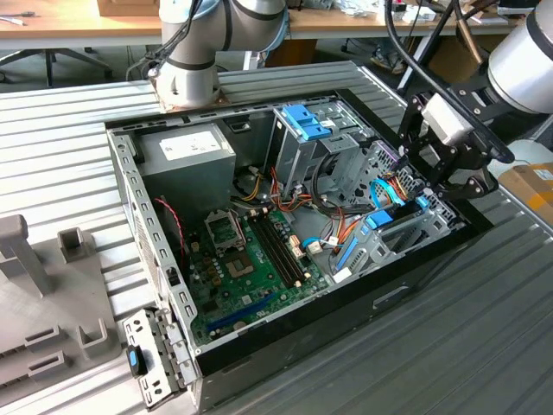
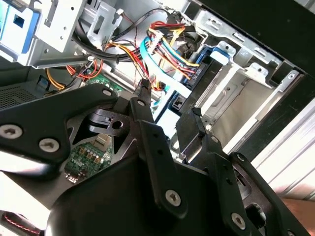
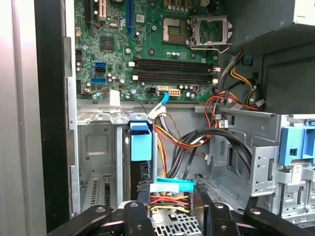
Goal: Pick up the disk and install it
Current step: 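Insert the second disk wire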
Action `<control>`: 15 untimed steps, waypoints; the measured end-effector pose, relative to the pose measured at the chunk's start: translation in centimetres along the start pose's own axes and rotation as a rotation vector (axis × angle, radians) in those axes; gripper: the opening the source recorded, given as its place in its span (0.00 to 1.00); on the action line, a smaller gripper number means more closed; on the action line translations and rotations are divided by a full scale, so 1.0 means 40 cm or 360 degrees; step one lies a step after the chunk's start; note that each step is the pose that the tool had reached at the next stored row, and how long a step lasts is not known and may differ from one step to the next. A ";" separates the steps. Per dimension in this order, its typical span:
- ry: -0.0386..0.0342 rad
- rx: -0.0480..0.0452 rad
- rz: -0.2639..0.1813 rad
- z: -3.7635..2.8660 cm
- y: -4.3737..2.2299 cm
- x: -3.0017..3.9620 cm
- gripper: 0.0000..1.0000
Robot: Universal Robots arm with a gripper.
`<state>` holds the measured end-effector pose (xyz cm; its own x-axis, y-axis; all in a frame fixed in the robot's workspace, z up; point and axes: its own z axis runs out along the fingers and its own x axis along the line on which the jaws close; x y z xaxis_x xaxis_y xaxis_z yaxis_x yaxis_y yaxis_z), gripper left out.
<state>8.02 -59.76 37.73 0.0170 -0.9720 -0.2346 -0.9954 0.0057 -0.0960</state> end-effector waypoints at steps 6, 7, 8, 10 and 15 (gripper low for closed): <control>0.0000 0.0000 0.0000 0.002 0.003 -0.009 0.48; 0.0000 0.0000 0.0000 0.003 0.006 -0.017 0.48; 0.0000 0.0000 0.0000 0.005 0.009 -0.024 0.48; 0.0000 0.0000 0.0000 0.006 0.011 -0.030 0.48; 0.0000 0.0001 0.0003 0.008 0.030 -0.046 0.48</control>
<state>6.84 -57.89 37.74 0.0151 -0.9720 -0.2345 -0.9953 0.0078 -0.0960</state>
